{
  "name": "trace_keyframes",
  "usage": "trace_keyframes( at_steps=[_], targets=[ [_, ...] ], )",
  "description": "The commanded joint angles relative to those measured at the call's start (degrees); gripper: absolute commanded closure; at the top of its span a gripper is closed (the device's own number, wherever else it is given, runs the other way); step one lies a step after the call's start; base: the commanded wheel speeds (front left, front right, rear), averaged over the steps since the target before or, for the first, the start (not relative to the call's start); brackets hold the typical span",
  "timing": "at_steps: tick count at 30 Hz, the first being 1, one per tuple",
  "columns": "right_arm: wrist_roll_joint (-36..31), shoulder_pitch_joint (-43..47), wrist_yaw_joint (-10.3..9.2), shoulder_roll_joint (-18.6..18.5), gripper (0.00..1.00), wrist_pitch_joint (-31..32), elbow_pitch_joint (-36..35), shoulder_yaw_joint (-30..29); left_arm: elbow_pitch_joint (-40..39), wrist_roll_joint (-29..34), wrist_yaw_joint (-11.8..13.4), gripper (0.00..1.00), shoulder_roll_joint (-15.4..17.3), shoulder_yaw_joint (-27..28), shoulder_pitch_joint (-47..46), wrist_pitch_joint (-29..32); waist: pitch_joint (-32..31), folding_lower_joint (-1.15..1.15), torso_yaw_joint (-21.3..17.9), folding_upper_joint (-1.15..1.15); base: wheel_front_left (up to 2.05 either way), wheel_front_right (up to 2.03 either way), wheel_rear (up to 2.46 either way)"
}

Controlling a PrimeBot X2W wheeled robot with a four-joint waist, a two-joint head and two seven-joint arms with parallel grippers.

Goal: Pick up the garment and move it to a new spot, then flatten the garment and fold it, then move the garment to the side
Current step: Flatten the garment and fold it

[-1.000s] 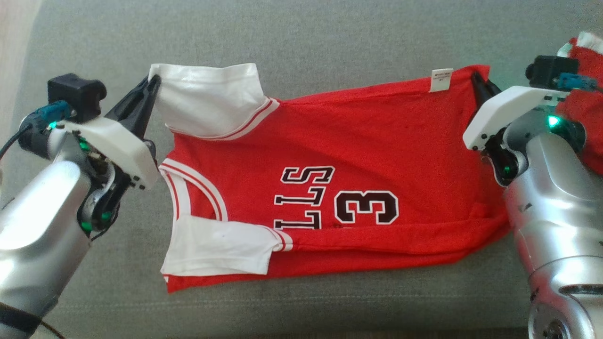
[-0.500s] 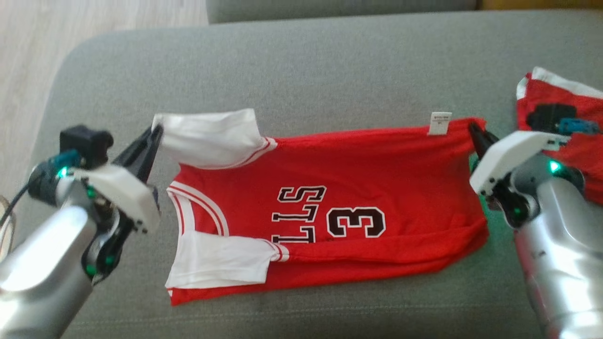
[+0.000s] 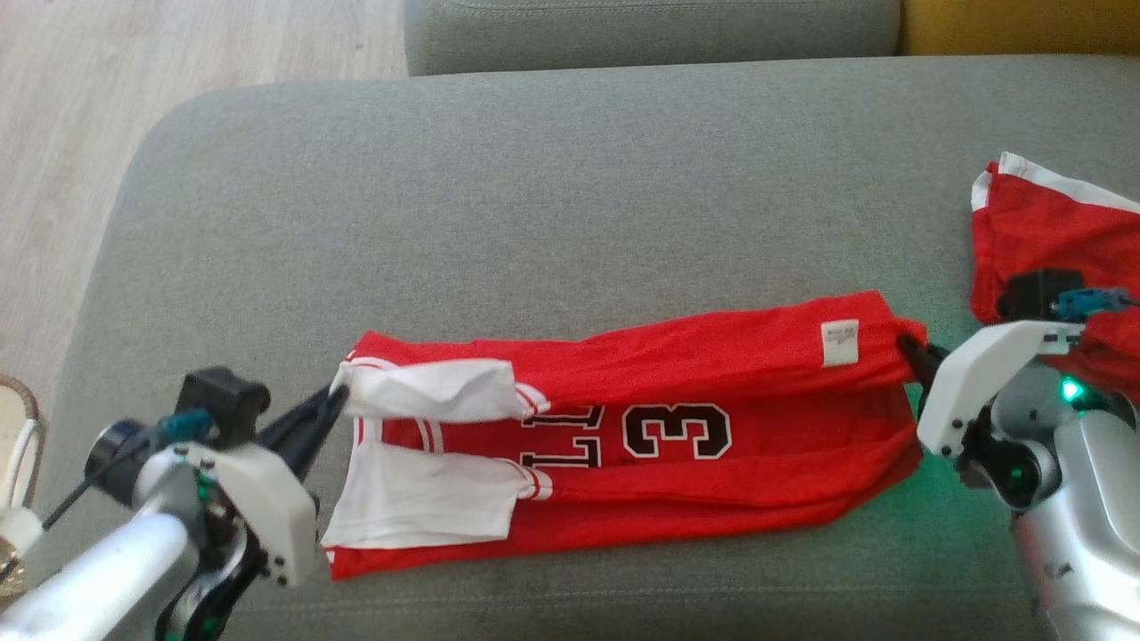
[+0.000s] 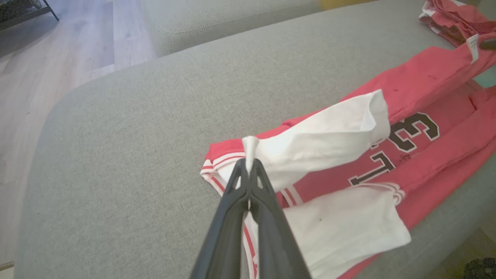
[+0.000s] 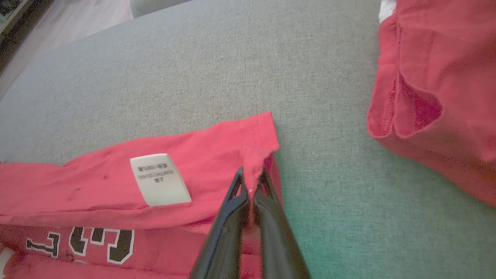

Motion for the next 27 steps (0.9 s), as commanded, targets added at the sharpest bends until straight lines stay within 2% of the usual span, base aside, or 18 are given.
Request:
trace_keyframes(
  at_steps=[1,7,15,16,17,18,19,20,21,22,27],
  targets=[
    [0.6,-0.1,-0.02,-0.9,1.00,1.5,-3.9,1.0,-2.3,0.3,0.8,1.00,3.6,2.3,-1.6,0.3,0.0,0.01,0.1,0.00,0.00,0.00,0.00],
    [0.3,3.8,-0.02,-1.0,1.00,7.1,-8.9,0.2,-5.6,0.1,0.5,1.00,6.1,0.4,0.9,2.9,-0.3,0.01,0.3,0.00,0.00,0.00,0.00],
    [-1.3,7.5,-0.02,-0.2,1.00,13.8,-13.5,-1.1,-7.6,0.5,0.3,1.00,6.6,-1.7,1.6,6.1,-0.5,0.01,0.5,0.00,0.00,0.00,0.00],
    [-1.5,7.9,-0.02,-0.1,1.00,14.7,-13.8,-1.4,-7.6,0.8,0.4,0.94,6.7,-2.0,1.6,6.4,-0.5,0.01,0.4,0.00,0.00,0.00,0.00],
    [-1.8,8.3,-0.02,0.1,0.96,15.5,-14.1,-1.7,-7.5,1.1,0.4,0.74,6.7,-2.4,1.7,6.7,-0.5,0.01,0.4,0.00,0.00,0.00,0.00],
    [-2.1,8.7,-0.02,0.2,0.36,16.2,-14.5,-1.7,-7.5,1.3,0.5,0.58,6.6,-2.6,1.7,6.9,-0.5,0.01,0.4,0.00,0.00,0.00,0.00],
    [-2.2,9.1,-0.02,0.5,0.00,16.9,-14.8,-2.1,-7.4,1.3,0.7,0.36,6.6,-2.7,1.8,6.9,-0.6,0.01,0.4,0.00,0.00,0.00,0.00],
    [-2.2,9.1,-0.02,0.5,0.00,16.9,-14.8,-2.1,-7.4,1.3,0.7,0.36,6.6,-2.7,1.8,6.9,-0.6,0.01,0.4,0.00,0.00,0.00,0.00],
    [-2.5,9.4,-0.02,0.8,0.00,17.6,-15.1,-2.4,-7.3,1.4,0.8,0.12,6.5,-2.8,1.9,7.0,-0.6,0.01,0.3,0.00,0.00,0.00,0.00],
    [-3.0,9.7,-0.02,0.9,0.00,18.2,-15.5,-2.6,-7.1,1.3,1.1,0.00,6.4,-2.7,1.9,7.0,-0.7,0.01,0.3,0.00,0.00,0.00,0.00],
    [-4.4,10.1,-0.02,1.8,0.00,17.0,-18.7,-4.4,-6.4,0.8,3.4,0.00,5.7,-0.7,1.8,4.4,-1.4,0.01,0.3,0.00,0.00,0.00,0.00]
  ],
)
